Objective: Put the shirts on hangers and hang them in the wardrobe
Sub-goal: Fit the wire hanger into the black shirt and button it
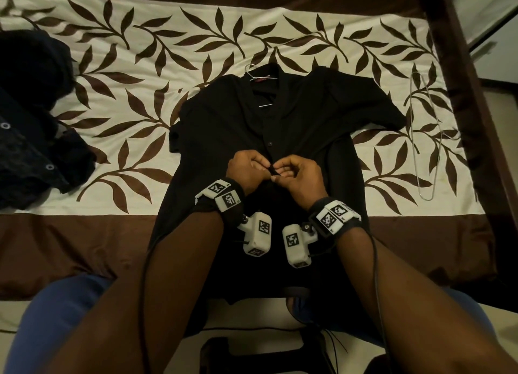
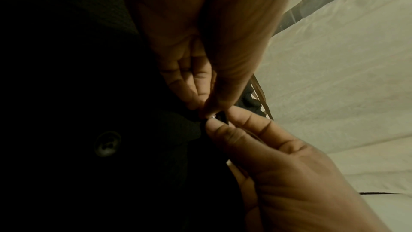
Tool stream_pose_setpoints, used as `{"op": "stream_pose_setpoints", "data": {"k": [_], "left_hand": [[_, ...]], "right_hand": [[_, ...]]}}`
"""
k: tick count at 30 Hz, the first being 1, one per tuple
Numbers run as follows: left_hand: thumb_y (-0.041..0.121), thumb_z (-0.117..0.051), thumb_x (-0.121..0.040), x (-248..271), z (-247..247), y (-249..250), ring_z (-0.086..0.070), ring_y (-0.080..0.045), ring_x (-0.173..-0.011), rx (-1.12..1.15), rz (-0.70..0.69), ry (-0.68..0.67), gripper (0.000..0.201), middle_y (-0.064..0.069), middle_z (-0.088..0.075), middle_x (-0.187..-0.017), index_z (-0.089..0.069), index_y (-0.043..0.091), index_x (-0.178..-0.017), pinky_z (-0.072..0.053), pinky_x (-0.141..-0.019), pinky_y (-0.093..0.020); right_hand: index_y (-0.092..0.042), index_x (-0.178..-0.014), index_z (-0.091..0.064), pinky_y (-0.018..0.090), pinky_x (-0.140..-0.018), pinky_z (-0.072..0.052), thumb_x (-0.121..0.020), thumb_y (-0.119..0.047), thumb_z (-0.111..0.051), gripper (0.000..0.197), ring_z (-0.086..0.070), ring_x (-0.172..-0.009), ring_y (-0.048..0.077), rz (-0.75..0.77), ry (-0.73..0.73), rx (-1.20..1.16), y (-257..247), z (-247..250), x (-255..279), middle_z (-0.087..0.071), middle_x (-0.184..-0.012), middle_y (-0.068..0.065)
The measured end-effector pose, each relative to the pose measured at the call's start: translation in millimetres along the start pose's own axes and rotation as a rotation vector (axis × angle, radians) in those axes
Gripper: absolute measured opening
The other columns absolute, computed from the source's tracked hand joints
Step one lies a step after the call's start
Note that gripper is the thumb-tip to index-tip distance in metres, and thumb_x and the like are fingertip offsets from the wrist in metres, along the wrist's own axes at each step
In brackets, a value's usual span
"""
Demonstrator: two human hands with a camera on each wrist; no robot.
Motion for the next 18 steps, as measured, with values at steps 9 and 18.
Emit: {"op": "stream_pose_setpoints", "data": {"k": [9, 18], "left_hand": [[-0.006, -0.067, -0.085, -2, -2, 2, -0.068, -0.019, -0.068, 0.099, 0.034, -0.103, 0.022, -0.010, -0.073, -0.075, -0.067, 0.015, -0.079, -0.055, -0.071, -0.030], [0.010, -0.065, -0.094, 4, -3, 5, -0.055, -0.014, -0.056, 0.174, 0.071, -0.060, 0.023, -0.007, -0.064, -0.064, -0.069, 0.010, -0.071, -0.050, -0.062, -0.028]], "right_hand": [[-0.013, -0.088, -0.074, 0.018, -0.065, -0.053, -0.074, -0.009, -0.084, 0.018, -0.063, -0.067, 0.001, 0.198, 0.067, 0.220, -7, 0, 6, -0.068, -0.076, -0.010], [-0.015, -0.085, -0.069, 0.037, -0.062, -0.055, -0.071, -0.013, -0.079, 0.017, -0.062, -0.066, 0.012, 0.342, 0.106, 0.391, -17, -1, 9, -0.066, -0.079, -0.003]]}}
Point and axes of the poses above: each hand's wrist, its own x-axis away from the middle knuckle, its own z-axis out of the back of the hand, y = z × x, the point moved 5 cm from there along -x, towards the middle knuckle
